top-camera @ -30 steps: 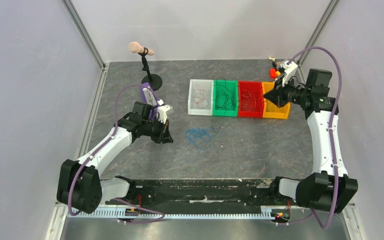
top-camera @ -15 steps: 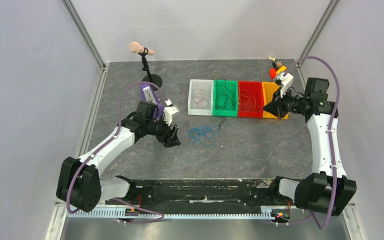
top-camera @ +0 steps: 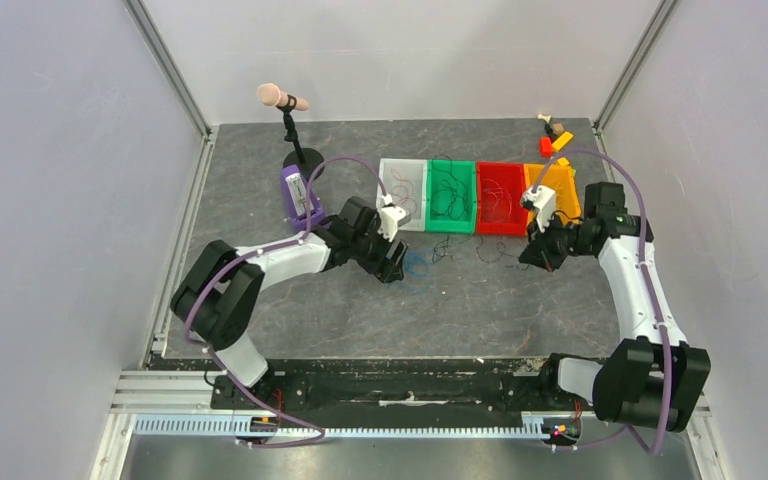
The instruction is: Untangle the cables
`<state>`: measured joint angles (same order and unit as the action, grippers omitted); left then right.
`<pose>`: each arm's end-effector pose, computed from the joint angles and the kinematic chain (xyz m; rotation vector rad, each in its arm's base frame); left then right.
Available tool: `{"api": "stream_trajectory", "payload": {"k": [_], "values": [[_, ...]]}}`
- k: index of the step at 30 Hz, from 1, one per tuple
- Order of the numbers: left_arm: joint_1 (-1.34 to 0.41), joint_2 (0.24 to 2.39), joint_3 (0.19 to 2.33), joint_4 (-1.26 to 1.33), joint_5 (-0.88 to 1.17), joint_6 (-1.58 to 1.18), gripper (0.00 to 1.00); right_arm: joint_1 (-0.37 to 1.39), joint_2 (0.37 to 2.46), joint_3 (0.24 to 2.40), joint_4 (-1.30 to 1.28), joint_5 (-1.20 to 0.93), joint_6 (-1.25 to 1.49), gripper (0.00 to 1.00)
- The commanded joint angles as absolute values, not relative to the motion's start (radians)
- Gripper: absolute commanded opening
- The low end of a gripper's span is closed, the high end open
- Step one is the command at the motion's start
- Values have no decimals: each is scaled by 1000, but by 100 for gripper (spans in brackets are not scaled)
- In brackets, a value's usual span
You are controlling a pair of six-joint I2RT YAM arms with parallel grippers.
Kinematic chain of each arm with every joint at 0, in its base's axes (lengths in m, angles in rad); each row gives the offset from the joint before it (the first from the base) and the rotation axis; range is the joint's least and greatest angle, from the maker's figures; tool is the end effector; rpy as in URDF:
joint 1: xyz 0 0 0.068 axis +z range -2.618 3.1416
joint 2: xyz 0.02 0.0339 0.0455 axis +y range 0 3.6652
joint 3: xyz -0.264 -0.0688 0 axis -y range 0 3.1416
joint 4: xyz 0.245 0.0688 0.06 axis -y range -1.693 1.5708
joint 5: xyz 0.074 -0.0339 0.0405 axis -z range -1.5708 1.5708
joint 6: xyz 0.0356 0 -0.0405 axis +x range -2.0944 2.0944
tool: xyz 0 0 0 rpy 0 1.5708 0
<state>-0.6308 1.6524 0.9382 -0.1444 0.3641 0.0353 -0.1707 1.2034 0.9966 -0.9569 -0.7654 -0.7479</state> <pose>0.2639 -0.2084 0.1803 0.9689 2.2827 -0.7054 0.2178 -0.0125 0.2768 -0.8655 2.2215 0.6399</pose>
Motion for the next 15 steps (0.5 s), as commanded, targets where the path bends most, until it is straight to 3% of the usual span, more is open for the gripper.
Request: {"api": "stream_trajectory", "payload": {"k": [1, 2, 4, 7, 9, 11, 15], "values": [[-654, 1709, 982, -55, 261, -67, 80, -167, 1180, 974, -954, -704, -823, 0], [-659, 1724, 988, -56, 241, -75, 80, -165, 1182, 969, -954, -697, -826, 1], [-664, 1754, 999, -58, 220, -88, 76, -166, 1187, 972, -954, -692, -822, 15], [-666, 1780, 1017, -83, 213, -86, 63, -166, 1204, 1025, -954, -699, -791, 33], [-666, 1780, 1019, -101, 210, -68, 50, -166, 1217, 1087, -954, -718, -761, 41], [-666, 1761, 1016, -128, 232, -33, 24, -166, 1234, 1159, -952, -742, -729, 52], [-666, 1672, 959, -171, 276, 67, 2, -166, 1266, 1255, -908, -761, -648, 70]]}}
